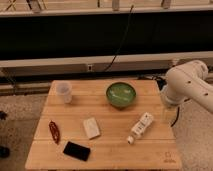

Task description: Place the bottle in the ceramic bowl

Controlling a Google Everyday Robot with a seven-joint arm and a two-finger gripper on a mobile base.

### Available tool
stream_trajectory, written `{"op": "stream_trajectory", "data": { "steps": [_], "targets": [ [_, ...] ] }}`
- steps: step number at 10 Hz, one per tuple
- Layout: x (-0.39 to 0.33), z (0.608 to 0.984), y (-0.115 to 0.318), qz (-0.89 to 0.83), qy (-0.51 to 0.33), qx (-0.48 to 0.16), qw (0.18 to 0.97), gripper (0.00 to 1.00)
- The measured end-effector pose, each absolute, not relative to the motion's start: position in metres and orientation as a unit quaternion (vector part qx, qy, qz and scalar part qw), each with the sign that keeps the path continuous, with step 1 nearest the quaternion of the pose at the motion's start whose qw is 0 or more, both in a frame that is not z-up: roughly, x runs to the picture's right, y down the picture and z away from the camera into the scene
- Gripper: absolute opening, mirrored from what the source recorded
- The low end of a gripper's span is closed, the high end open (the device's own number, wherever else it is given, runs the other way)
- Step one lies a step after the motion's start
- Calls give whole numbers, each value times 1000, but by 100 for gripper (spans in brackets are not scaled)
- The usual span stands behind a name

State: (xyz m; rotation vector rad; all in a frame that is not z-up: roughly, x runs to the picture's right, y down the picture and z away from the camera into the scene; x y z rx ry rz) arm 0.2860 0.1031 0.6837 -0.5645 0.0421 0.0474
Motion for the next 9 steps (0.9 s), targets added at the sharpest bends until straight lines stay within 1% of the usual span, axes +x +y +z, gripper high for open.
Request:
{"op": "stream_trajectory", "data": {
  "steps": [5, 9],
  "targets": [
    [286, 684, 104, 22, 21, -279, 960, 80],
    [266, 696, 127, -29, 25, -278, 960, 80]
  ]
}}
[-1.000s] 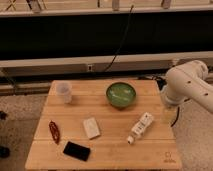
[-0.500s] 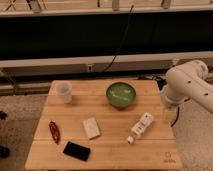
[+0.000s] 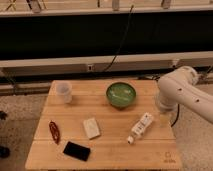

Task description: Place the bottle in the ceramic bowl

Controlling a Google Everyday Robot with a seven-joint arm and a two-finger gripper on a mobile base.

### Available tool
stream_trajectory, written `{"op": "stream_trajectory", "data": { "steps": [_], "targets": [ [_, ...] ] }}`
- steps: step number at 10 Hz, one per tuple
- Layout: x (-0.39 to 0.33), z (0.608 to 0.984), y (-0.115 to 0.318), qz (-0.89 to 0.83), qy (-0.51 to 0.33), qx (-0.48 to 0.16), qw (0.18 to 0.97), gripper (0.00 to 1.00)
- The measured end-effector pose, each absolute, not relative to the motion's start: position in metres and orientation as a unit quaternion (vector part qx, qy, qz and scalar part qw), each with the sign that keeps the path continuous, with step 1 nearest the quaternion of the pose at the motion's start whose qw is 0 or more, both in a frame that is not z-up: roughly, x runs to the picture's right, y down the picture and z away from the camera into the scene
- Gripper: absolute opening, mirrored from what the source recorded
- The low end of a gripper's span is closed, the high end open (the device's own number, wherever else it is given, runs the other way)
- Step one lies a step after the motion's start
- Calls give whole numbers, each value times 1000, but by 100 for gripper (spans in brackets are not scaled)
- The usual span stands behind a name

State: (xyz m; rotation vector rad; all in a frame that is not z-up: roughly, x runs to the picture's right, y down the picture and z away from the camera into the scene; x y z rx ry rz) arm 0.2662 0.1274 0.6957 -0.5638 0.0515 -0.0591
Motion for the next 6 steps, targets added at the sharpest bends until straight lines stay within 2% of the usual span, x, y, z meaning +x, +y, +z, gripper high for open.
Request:
{"op": "stream_trajectory", "data": {
  "steps": [6],
  "targets": [
    [242, 712, 139, -114, 15, -267, 957, 80]
  ]
}}
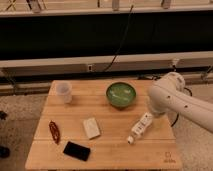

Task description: Place the bottle in the ceramic bowl

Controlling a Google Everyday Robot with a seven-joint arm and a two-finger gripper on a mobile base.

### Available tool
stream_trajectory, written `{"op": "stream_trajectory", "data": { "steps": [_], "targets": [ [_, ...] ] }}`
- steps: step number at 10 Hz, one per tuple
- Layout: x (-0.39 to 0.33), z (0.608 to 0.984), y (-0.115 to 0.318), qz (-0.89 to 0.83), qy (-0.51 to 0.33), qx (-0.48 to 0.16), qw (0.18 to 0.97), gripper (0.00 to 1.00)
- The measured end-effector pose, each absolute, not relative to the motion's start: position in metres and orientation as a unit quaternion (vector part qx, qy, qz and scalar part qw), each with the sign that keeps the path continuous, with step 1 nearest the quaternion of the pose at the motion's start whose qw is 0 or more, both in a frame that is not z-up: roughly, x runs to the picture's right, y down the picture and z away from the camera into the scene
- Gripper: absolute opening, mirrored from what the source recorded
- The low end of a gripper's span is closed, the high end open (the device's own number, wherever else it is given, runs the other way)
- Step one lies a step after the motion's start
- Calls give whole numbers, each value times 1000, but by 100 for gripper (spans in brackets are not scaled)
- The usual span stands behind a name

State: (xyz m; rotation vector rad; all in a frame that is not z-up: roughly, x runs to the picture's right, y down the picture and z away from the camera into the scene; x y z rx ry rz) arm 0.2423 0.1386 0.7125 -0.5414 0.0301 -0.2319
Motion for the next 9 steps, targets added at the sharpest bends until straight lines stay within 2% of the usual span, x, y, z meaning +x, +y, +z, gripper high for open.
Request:
{"op": "stream_trajectory", "data": {
  "steps": [5, 9],
  "targets": [
    [216, 730, 146, -191, -4, -260, 946, 80],
    [202, 729, 140, -218, -12, -254, 942, 80]
  ]
}}
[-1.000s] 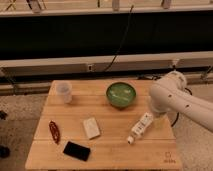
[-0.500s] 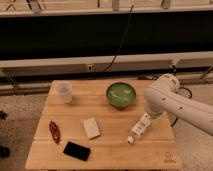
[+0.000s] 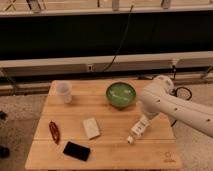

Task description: Place the bottle in the ceramic bowl

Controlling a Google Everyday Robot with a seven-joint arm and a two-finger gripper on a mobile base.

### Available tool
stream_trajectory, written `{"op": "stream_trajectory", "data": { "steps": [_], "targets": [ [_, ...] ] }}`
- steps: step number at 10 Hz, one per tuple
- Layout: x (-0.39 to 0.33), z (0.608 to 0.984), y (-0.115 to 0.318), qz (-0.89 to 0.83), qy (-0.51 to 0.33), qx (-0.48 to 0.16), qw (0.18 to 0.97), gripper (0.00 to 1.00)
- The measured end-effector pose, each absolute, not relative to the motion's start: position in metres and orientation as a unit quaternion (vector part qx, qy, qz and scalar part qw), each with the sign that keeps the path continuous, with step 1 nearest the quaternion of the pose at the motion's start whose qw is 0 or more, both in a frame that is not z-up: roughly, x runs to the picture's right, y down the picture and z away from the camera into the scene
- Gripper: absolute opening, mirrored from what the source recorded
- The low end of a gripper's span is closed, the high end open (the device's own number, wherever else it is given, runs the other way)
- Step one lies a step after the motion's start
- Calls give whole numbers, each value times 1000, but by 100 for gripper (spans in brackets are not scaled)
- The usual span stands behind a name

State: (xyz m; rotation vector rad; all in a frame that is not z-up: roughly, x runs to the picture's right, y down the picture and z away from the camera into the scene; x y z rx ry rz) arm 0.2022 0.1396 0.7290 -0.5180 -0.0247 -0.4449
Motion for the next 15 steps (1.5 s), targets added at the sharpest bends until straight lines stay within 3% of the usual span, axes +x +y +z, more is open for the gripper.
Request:
{"op": "stream_trajectory", "data": {
  "steps": [15],
  "targets": [
    [186, 734, 174, -343, -55, -253, 903, 80]
  ]
}}
